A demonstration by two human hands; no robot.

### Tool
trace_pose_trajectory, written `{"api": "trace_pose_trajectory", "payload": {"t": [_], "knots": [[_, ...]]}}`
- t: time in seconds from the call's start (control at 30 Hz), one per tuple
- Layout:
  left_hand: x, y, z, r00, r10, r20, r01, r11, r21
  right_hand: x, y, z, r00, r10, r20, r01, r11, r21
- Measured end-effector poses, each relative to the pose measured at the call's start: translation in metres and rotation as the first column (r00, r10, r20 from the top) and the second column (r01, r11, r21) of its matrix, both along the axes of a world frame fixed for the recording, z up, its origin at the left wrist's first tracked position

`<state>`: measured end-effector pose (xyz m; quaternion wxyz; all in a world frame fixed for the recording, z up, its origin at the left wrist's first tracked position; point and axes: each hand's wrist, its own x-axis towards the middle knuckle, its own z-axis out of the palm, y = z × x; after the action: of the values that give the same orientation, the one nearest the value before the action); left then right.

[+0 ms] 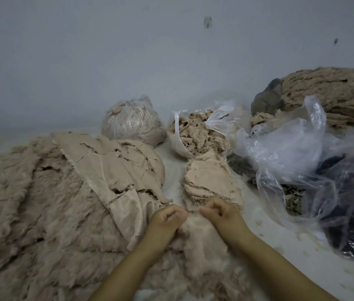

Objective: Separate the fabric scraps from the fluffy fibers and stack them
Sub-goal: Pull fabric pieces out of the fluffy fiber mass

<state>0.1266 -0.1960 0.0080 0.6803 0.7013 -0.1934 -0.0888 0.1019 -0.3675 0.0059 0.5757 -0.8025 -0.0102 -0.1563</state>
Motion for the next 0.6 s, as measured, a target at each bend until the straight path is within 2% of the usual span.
{"api": "trace_pose_trajectory", "payload": {"t": [0.07, 0.17, 0.3, 0.33, 0.4, 0.47, 0.53, 0.6], "knots": [[0.003, 0.002, 0.001, 0.999, 0.033, 0.038, -0.035, 0.998, 0.046, 0.000, -0.005, 0.001, 0.997, -0.071, 0.026, 0.066, 0.985, 0.156], [0.003, 0.002, -0.001, 0.995, 0.018, 0.097, -0.027, 0.996, 0.089, -0.003, -0.009, 0.006, 0.994, -0.106, 0.039, 0.097, 0.980, 0.176], [0.005, 0.005, -0.001, 0.991, 0.040, 0.126, -0.046, 0.998, 0.047, -0.011, -0.004, 0.009, 0.973, 0.201, -0.118, -0.195, 0.979, 0.059], [0.005, 0.005, -0.002, 0.990, 0.043, 0.131, -0.050, 0.998, 0.049, -0.011, -0.004, 0.009, 0.963, 0.227, -0.145, -0.221, 0.974, 0.054], [0.007, 0.005, -0.002, 0.993, 0.065, 0.094, -0.068, 0.997, 0.031, -0.010, -0.007, 0.011, 0.980, 0.148, -0.135, -0.128, 0.981, 0.143], [0.008, 0.006, -0.001, 0.992, 0.117, 0.046, -0.117, 0.993, -0.012, -0.008, -0.016, 0.012, 0.995, -0.022, -0.101, 0.047, 0.966, 0.253], [0.010, 0.008, -0.001, 0.990, 0.124, 0.064, -0.124, 0.992, 0.005, -0.007, -0.023, 0.012, 0.988, -0.136, -0.073, 0.150, 0.957, 0.247], [0.009, 0.010, -0.003, 0.992, 0.063, 0.107, -0.069, 0.996, 0.058, -0.006, -0.022, 0.011, 0.983, -0.184, -0.026, 0.185, 0.963, 0.195]]}}
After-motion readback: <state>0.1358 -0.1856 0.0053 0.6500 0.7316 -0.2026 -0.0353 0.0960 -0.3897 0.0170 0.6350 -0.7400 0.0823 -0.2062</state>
